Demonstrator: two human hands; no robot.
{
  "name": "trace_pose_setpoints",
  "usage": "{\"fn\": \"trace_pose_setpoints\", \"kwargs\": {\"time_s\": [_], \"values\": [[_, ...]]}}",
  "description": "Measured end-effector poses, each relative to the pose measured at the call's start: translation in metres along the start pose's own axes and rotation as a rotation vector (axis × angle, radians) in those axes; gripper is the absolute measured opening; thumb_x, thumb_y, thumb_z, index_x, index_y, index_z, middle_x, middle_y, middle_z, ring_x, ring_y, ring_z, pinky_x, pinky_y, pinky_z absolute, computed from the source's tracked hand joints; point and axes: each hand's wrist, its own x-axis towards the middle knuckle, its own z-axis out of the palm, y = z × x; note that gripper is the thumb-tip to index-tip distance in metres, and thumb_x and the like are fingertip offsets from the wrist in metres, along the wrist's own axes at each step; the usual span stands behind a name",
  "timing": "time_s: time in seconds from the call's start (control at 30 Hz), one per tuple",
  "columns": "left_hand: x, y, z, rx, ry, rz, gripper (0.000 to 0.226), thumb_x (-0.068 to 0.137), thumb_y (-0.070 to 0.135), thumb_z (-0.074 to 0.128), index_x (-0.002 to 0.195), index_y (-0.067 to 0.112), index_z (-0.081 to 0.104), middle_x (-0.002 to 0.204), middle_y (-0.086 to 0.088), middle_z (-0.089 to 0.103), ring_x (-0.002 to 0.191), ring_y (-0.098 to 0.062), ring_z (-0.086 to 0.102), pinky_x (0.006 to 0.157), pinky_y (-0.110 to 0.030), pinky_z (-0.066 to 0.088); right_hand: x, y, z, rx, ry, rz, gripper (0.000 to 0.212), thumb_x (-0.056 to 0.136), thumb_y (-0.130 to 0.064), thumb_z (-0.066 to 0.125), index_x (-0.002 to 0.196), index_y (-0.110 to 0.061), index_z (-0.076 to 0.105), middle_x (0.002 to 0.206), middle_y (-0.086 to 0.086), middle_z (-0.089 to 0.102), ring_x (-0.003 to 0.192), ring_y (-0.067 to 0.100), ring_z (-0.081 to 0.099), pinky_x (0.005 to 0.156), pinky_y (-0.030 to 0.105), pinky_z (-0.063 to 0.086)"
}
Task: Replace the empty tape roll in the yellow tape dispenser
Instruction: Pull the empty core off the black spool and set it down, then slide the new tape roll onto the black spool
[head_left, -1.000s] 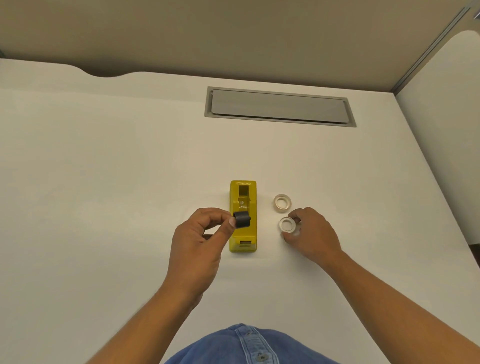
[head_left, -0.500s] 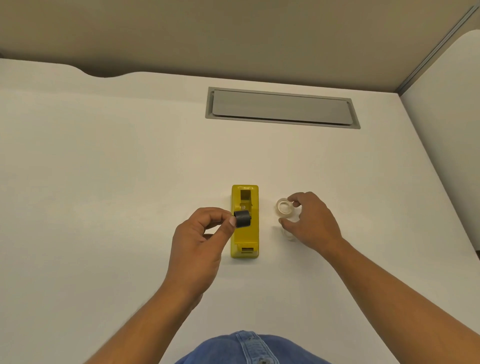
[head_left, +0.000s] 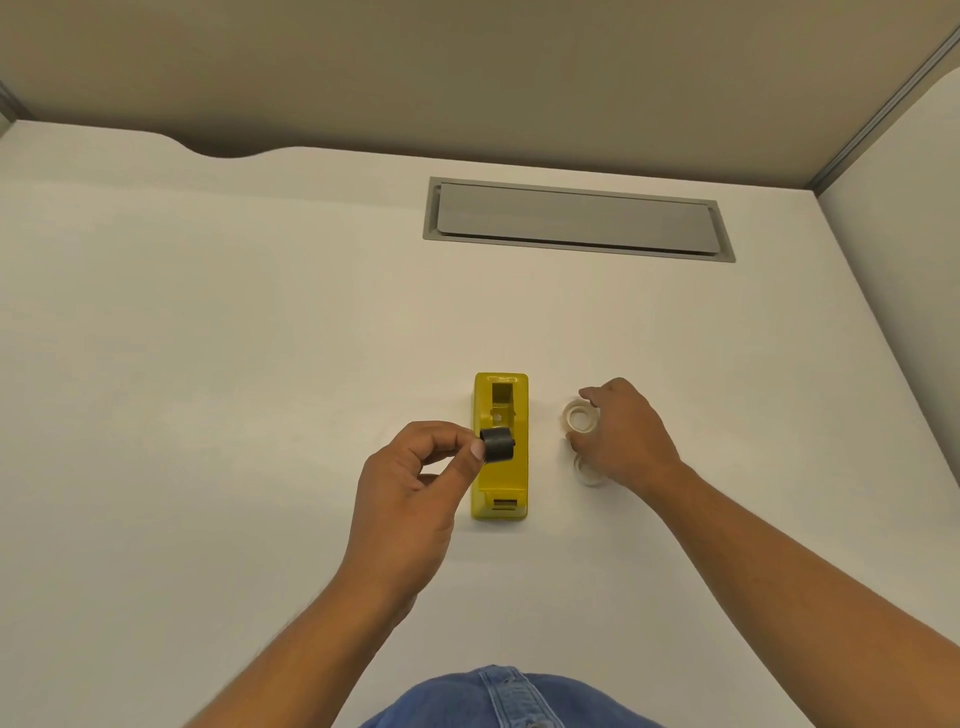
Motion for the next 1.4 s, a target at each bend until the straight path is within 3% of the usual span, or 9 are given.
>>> {"fn": "trace_pose_setpoints", "kwargs": {"time_s": [0.2,0.33,0.47,0.7,1.0,1.2,1.4], "values": [[-0.001,0.002,-0.001,0.000,0.001,0.012,0.006,0.087,0.024,0.065,0.088,0.025,0.070,0.096,0.011,0.069,0.086,-0.005,0.058,0.077,-0.023,0.043,-0.001,0.000,-0.004,0.034,0.004,-0.004,0.047,0.077,-0.030,0.073,0.122,-0.019,0.062,0.114,0.003,0.054,0.103,0.024,0.058,0.085,0.035,0.048],[-0.003,0.004,-0.003,-0.018,0.010,0.020,0.007,0.087,0.023,0.065,0.086,0.027,0.071,0.090,0.016,0.070,0.079,0.004,0.057,0.075,-0.022,0.043,-0.006,0.001,-0.007,0.022,0.073,-0.031,0.036,0.077,-0.029,0.073,0.111,-0.019,0.067,0.109,0.001,0.062,0.095,0.020,0.062,0.080,0.033,0.050],[-0.005,0.004,-0.002,-0.024,0.018,0.021,0.007,0.087,0.023,0.065,0.086,0.026,0.071,0.090,0.015,0.069,0.078,0.002,0.057,0.075,-0.021,0.042,-0.010,-0.003,-0.006,0.001,0.039,-0.048,0.056,0.078,-0.032,0.072,0.129,-0.017,0.056,0.119,0.000,0.060,0.104,0.020,0.060,0.087,0.033,0.050],[-0.012,0.004,-0.003,-0.012,0.019,0.023,0.007,0.087,0.023,0.064,0.088,0.026,0.070,0.092,0.012,0.068,0.082,-0.006,0.059,0.074,-0.022,0.044,-0.024,-0.012,-0.004,-0.021,-0.084,-0.064,0.065,0.071,-0.040,0.079,0.129,-0.023,0.055,0.127,-0.001,0.053,0.108,0.020,0.058,0.088,0.034,0.050],[-0.016,0.003,-0.005,-0.009,0.036,0.016,0.007,0.087,0.023,0.064,0.090,0.027,0.070,0.093,0.013,0.068,0.086,-0.006,0.060,0.077,-0.025,0.047,-0.030,-0.015,0.008,-0.148,-0.113,-0.122,0.052,0.073,-0.030,0.075,0.122,-0.022,0.062,0.111,0.003,0.056,0.100,0.024,0.058,0.079,0.034,0.051],[-0.020,0.001,-0.009,-0.026,0.047,0.034,0.007,0.087,0.021,0.066,0.088,0.025,0.071,0.093,0.012,0.069,0.083,-0.006,0.059,0.079,-0.029,0.048,-0.031,-0.012,0.007,-0.054,-0.062,-0.116,0.050,0.069,-0.029,0.075,0.116,-0.021,0.064,0.106,0.001,0.057,0.095,0.022,0.058,0.073,0.029,0.044],[-0.024,0.001,-0.011,-0.048,0.046,0.047,0.007,0.087,0.020,0.065,0.086,0.024,0.071,0.092,0.011,0.070,0.080,-0.004,0.058,0.076,-0.026,0.045,-0.049,-0.014,-0.010,0.216,0.053,-0.140,0.042,0.066,-0.025,0.079,0.106,-0.025,0.067,0.102,-0.004,0.064,0.086,0.013,0.062,0.076,0.027,0.051]]}}
